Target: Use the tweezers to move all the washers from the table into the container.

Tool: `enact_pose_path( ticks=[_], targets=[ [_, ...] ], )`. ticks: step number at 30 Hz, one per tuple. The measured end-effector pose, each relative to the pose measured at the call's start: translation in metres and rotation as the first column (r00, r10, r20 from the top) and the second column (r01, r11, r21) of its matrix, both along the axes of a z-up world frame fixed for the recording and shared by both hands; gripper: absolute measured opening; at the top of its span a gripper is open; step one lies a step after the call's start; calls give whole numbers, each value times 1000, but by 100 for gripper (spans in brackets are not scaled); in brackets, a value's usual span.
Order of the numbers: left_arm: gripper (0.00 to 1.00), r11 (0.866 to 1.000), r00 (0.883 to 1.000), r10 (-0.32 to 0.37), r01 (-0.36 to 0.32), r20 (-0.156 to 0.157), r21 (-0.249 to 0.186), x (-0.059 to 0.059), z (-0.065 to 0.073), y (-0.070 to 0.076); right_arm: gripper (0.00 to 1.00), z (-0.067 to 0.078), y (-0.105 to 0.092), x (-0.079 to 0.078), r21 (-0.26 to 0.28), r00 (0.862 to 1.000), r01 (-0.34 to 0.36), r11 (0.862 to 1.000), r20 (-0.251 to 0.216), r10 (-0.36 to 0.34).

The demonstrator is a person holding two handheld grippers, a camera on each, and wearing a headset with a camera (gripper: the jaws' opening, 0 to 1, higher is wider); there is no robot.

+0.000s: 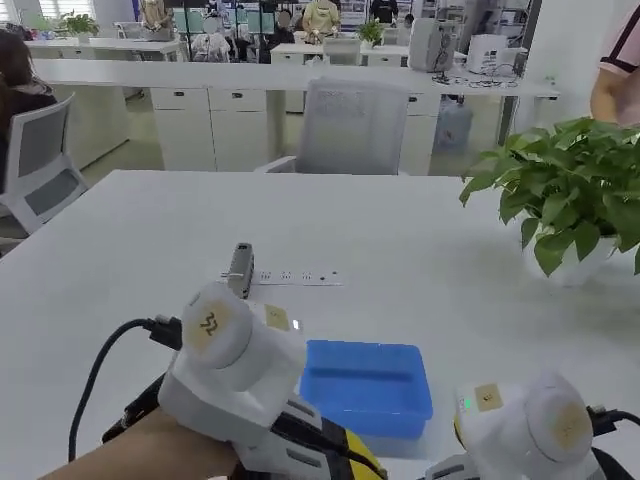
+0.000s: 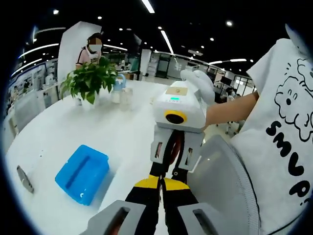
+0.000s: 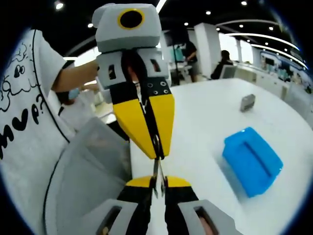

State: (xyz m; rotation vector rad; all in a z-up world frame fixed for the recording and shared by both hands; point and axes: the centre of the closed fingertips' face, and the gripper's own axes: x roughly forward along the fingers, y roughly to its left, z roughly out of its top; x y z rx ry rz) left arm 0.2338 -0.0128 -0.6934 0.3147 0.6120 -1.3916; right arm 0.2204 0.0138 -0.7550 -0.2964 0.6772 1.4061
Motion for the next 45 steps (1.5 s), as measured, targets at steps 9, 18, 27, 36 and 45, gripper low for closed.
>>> enact_pose_path(
  ticks=[9,18,27,36,45],
  targets=[
    [0,999,995,-27,24,92,43,12,-13,-3,6,-13,-11,21,-48,999,45,998,20,-44],
    [0,996,990,-26,14,140,87,25,-38,2,7,-33,-22,41,-119,997,71,990,38,-67],
    [0,986,986,-44,18,160,164,40,-73,9,7,-60,-26,57,-235,997,53,970,72,-37],
    [0,975,982,-60,19,182,221,50,-102,15,7,-83,-30,66,-329,992,61,942,121,-22],
    [0,966,985,-69,26,159,256,51,-119,17,9,-90,-32,67,-292,986,164,942,65,-152]
  ],
)
